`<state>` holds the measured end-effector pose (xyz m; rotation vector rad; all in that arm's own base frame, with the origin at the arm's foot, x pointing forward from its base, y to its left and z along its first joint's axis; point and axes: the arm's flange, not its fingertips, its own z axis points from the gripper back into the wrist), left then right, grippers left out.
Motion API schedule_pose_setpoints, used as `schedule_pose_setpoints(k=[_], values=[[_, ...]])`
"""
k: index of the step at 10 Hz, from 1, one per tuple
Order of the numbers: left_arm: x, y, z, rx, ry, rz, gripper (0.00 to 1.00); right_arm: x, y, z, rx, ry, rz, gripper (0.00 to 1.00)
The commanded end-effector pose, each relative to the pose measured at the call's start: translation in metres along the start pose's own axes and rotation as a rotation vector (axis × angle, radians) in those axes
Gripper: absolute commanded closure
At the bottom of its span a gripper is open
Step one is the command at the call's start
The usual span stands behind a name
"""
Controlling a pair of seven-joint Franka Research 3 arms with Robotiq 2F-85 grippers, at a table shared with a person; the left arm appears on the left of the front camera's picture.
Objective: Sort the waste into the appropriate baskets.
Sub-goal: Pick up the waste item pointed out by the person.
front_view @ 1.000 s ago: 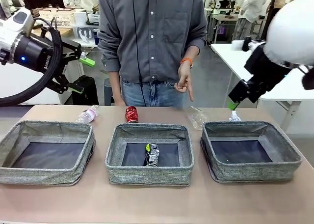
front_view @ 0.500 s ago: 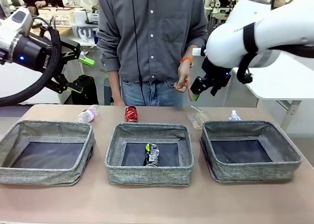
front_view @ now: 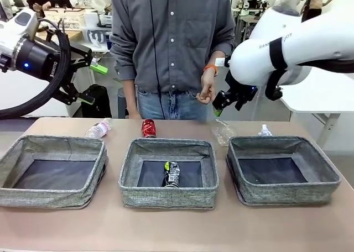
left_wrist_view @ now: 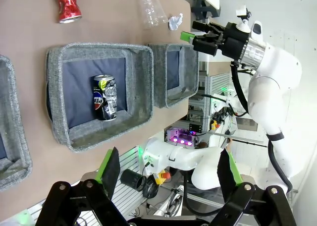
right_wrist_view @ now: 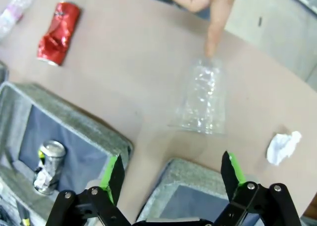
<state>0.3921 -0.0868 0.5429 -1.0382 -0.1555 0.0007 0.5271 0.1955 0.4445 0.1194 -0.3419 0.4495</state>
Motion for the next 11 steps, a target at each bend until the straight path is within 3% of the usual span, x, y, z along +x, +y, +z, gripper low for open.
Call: schedule_pose_setpoints(k=[1, 8, 11], values=[[-0.001, -0.001, 0.002, 0.002, 0.007, -0.008, 0.0, 0.025, -0.004, -0.034, 0.014, 0.057, 0.013, 0.0], [-0.001, -0.001, 0.002, 0.002, 0.007, -0.008, 0.0, 0.041, -0.028, -0.116, -0.111, 0.114, -0.064, 0.0], [-0.001, -0.001, 0.002, 0.002, 0.007, -0.008, 0.0, 0.036, -0.03, -0.136, -0.095, 0.122, -0.086, 0.0]])
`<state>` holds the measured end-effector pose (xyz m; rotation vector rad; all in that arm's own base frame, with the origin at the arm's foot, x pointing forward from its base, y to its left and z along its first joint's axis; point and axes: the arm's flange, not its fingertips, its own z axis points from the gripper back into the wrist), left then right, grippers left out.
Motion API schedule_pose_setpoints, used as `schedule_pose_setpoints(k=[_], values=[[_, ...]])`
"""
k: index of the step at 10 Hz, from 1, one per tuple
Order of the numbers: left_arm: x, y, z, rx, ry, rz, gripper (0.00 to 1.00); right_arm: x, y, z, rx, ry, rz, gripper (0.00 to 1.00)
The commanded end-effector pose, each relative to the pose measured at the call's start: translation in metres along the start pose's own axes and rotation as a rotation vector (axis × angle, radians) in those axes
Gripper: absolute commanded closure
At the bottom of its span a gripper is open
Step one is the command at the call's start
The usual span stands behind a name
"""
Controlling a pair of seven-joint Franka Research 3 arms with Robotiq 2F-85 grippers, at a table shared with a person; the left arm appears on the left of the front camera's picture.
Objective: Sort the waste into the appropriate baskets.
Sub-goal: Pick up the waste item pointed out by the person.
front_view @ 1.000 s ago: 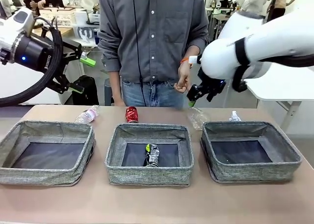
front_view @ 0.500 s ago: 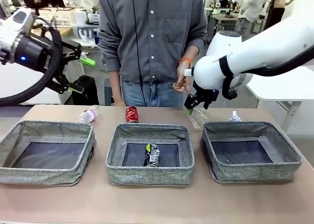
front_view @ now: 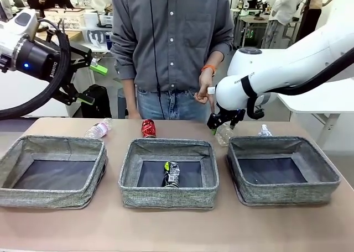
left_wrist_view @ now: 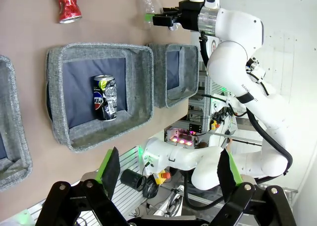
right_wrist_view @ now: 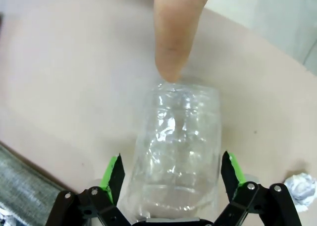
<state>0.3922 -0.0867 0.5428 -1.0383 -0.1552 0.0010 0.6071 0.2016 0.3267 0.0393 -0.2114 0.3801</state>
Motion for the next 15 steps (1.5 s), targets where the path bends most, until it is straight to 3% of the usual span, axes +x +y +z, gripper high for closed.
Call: schedule_pose_setpoints(k=[1, 4, 5, 6, 7, 8, 9, 10, 15], values=[[-0.0007, -0.0012, 0.0023, 0.002, 0.007, -0.009, 0.0, 0.0056, 0.0046, -0.0041, -0.023, -0.009, -0.03, 0.0], [-0.0007, -0.0012, 0.0023, 0.002, 0.007, -0.009, 0.0, 0.0053, 0.0043, -0.0079, -0.014, 0.013, -0.037, 0.0], [-0.0007, -0.0012, 0.0023, 0.002, 0.007, -0.009, 0.0, 0.005, 0.0033, -0.0083, -0.036, 0.021, -0.056, 0.2], [-0.0007, -0.0012, 0.0023, 0.002, 0.007, -0.009, 0.0, 0.0047, 0.0025, -0.0087, -0.046, 0.029, -0.054, 0.2], [-0.0007, -0.0012, 0.0023, 0.002, 0.007, -0.009, 0.0, 0.0048, 0.0023, -0.0086, -0.048, 0.027, -0.053, 0.4], [-0.0007, -0.0012, 0.0023, 0.002, 0.007, -0.009, 0.0, 0.0051, 0.0022, -0.0087, -0.053, 0.027, -0.051, 0.22], [-0.0007, -0.0012, 0.0023, 0.002, 0.007, -0.009, 0.0, 0.0046, 0.0018, -0.008, -0.057, 0.027, -0.048, 0.6], [-0.0007, -0.0012, 0.0023, 0.002, 0.007, -0.009, 0.0, 0.0041, 0.0007, -0.0076, -0.054, 0.026, -0.051, 0.42], [-0.0007, -0.0012, 0.0023, 0.002, 0.007, -0.009, 0.0, 0.0035, -0.0031, -0.0039, -0.049, 0.013, -0.066, 0.42]])
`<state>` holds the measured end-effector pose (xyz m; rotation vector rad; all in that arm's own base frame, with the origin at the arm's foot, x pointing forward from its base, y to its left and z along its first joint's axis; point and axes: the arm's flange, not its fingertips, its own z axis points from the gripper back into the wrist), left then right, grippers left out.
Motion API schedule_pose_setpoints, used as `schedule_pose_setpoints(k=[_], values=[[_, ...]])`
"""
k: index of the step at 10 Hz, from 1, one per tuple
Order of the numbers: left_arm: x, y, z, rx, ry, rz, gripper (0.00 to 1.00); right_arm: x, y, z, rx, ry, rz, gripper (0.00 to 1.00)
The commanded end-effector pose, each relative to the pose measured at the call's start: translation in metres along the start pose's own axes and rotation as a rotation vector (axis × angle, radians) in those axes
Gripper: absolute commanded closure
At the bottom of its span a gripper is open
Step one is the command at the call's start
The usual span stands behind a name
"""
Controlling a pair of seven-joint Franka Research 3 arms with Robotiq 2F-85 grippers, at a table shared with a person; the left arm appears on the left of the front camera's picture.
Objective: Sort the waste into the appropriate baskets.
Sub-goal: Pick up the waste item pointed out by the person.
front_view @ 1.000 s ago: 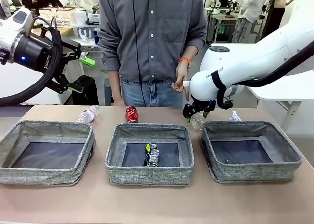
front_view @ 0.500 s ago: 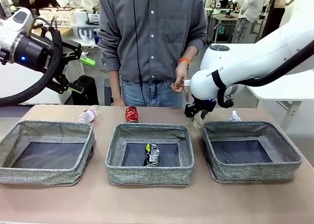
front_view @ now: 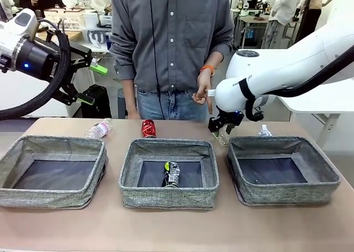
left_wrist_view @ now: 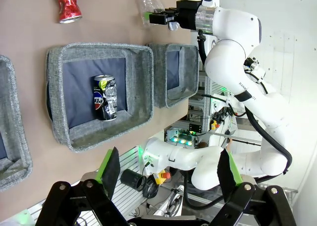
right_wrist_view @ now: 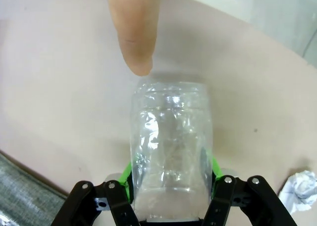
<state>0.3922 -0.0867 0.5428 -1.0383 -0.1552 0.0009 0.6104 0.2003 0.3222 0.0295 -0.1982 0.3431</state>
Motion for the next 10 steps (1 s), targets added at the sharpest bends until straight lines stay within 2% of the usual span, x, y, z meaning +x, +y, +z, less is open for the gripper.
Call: schedule_pose_setpoints(k=[1, 2, 5, 6, 8, 9, 10], values=[[-0.001, -0.001, 0.002, 0.002, 0.007, -0.009, 0.0, 0.002, -0.005, 0.006, -0.044, -0.01, -0.042, 0.42], [-0.001, -0.001, 0.002, 0.002, 0.007, -0.009, 0.0, 0.003, -0.017, 0.025, -0.078, -0.045, -0.076, 0.42], [-0.001, -0.001, 0.002, 0.002, 0.007, -0.009, 0.0, 0.0, -0.058, 0.138, -0.226, -0.204, -0.263, 0.42], [-0.001, -0.001, 0.002, 0.002, 0.007, -0.009, 0.0, -0.01, -0.054, 0.166, -0.179, -0.169, -0.321, 0.42], [-0.001, -0.001, 0.002, 0.002, 0.007, -0.009, 0.0, -0.059, -0.021, 0.205, -0.081, 0.085, -0.403, 0.42], [-0.001, -0.001, 0.002, 0.002, 0.007, -0.009, 0.0, -0.086, 0.003, 0.21, -0.124, 0.147, -0.447, 0.42], [-0.001, -0.001, 0.002, 0.002, 0.007, -0.009, 0.0, -0.102, 0.021, 0.212, -0.115, 0.021, -0.372, 0.42]])
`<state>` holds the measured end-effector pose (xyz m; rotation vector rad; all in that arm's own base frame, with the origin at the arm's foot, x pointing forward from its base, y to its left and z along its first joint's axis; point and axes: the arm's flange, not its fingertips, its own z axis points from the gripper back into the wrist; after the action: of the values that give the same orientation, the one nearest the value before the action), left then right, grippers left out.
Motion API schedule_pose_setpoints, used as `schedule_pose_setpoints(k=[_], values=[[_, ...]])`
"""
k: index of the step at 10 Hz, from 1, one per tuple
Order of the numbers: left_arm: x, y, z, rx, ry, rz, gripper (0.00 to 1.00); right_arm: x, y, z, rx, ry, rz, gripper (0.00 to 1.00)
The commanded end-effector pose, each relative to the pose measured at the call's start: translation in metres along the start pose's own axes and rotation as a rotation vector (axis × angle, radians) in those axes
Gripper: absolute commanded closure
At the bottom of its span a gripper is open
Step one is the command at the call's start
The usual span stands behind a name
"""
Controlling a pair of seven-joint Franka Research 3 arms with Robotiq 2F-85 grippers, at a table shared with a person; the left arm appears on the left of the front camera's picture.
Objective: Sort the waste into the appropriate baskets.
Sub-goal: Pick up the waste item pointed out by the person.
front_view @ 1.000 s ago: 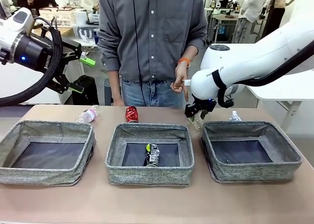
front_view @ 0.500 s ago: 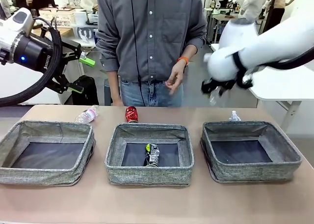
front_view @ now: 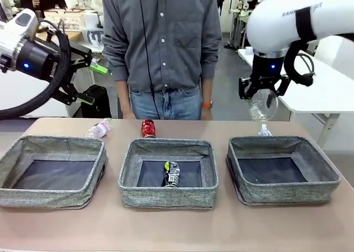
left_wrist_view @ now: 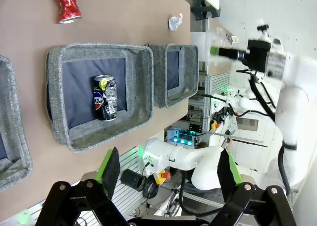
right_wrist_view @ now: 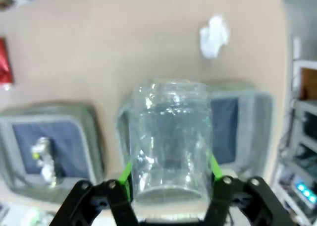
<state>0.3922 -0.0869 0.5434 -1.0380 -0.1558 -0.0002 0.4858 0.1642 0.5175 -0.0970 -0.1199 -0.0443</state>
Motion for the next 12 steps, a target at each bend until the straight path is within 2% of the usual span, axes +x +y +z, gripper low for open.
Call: schedule_pose_setpoints(k=[1, 4, 5, 6, 7, 8, 9, 10, 12], values=[[-0.001, -0.001, 0.002, 0.002, 0.007, -0.007, 0.0, 0.034, -0.018, -0.005, 0.001, -0.033, -0.006, 0.42], [-0.001, -0.001, 0.002, 0.002, 0.007, -0.007, 0.0, 0.034, -0.018, -0.005, 0.001, -0.033, -0.006, 0.42], [-0.001, -0.001, 0.002, 0.002, 0.007, -0.007, 0.0, 0.016, -0.013, -0.005, -0.003, -0.015, -0.017, 0.42], [-0.001, -0.001, 0.002, 0.002, 0.007, -0.007, 0.0, 0.023, 0.006, 0.027, -0.028, -0.054, -0.002, 0.42], [-0.001, -0.001, 0.002, 0.002, 0.007, -0.007, 0.0, 0.032, 0.024, 0.081, 0.017, -0.11, 0.021, 0.42], [-0.001, -0.001, 0.002, 0.002, 0.007, -0.007, 0.0, 0.034, 0.05, 0.146, 0.116, -0.056, 0.023, 0.42], [-0.001, -0.001, 0.002, 0.002, 0.007, -0.007, 0.0, 0.028, 0.08, 0.198, 0.052, -0.063, 0.039, 0.42], [-0.001, -0.001, 0.002, 0.002, 0.007, -0.007, 0.0, 0.017, 0.114, 0.24, -0.002, -0.029, 0.07, 0.42], [-0.001, -0.001, 0.002, 0.002, 0.007, -0.007, 0.0, 0.001, 0.151, 0.281, 0.034, -0.02, 0.09, 0.42]])
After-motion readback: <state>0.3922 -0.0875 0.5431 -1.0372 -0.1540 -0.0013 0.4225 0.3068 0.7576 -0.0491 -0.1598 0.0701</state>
